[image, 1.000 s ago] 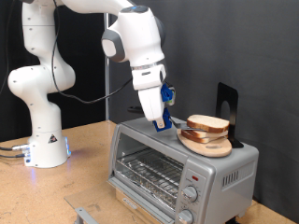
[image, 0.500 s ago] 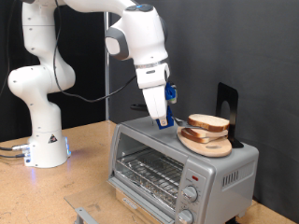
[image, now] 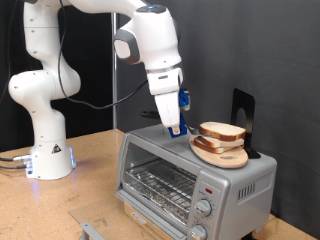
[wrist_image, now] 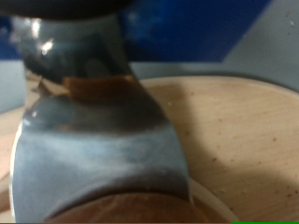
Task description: Make a piece of toast with the oven
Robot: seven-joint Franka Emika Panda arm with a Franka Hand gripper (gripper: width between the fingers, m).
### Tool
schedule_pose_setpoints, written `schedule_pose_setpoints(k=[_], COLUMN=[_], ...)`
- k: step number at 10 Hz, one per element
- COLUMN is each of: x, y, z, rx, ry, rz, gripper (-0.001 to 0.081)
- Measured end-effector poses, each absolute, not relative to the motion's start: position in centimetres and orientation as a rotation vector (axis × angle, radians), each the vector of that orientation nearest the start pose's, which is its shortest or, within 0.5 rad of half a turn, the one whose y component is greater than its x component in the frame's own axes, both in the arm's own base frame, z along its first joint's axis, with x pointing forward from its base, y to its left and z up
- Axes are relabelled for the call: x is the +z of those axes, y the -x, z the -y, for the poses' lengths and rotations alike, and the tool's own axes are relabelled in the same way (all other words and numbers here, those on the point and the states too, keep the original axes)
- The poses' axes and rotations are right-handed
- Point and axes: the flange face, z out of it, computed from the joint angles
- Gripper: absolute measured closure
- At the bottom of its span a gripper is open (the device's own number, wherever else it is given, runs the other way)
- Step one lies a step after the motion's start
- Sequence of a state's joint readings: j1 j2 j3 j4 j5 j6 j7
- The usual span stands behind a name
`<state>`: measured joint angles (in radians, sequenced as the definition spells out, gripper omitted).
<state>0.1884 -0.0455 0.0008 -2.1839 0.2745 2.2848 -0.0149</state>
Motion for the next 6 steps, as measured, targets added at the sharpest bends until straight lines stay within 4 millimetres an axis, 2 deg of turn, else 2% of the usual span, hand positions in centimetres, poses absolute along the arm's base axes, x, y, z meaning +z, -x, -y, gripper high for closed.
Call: schedule_pose_setpoints(k=[6], x=[42.4], y=[-52.71], z=[-11.87], rx=[-0.173], ry=[2.893], rz=[0.073], gripper=[0.0417])
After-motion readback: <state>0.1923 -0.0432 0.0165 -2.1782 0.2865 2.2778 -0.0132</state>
